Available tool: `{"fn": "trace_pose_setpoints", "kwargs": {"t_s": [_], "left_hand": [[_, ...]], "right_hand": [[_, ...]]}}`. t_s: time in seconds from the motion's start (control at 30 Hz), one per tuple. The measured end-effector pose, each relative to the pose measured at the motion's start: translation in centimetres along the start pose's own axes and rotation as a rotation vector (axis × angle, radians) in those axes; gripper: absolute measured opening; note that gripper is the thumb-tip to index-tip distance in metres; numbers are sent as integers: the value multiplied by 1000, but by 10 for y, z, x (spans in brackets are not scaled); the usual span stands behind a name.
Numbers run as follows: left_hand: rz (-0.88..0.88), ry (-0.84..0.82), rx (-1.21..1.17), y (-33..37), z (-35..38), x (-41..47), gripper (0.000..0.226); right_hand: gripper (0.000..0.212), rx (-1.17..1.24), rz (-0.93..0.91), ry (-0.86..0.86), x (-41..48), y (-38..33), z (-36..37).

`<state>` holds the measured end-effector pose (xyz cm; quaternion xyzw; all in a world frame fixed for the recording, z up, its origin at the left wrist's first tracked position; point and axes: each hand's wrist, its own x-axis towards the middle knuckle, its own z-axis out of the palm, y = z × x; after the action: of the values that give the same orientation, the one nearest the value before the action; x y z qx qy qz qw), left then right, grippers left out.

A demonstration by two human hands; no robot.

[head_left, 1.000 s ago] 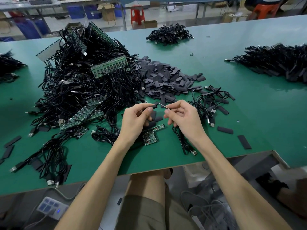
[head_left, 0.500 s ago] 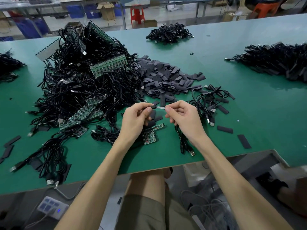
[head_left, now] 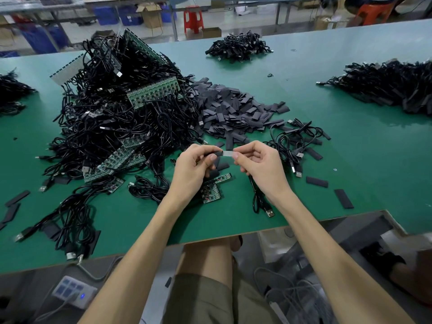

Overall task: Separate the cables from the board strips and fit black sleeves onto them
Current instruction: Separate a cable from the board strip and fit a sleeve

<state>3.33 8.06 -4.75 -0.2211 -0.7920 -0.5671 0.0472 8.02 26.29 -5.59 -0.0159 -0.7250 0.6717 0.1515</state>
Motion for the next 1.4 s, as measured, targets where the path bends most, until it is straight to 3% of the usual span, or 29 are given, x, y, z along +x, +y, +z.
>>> {"fn": "trace_pose_setpoints", "kwargs": {"t_s": [1.07,1.27,1.4], "left_hand": [[-9,33,86,12,-1,-6,21],[18,-83,135,14,1,-8,22],[45,-75,132,16,-2,-8,22]], "right_hand": [[6,-9,13,-47,-1,0,1],[5,-33,4,-62,-2,-1,1],[9,1,10,-76,-2,-3,3]]}}
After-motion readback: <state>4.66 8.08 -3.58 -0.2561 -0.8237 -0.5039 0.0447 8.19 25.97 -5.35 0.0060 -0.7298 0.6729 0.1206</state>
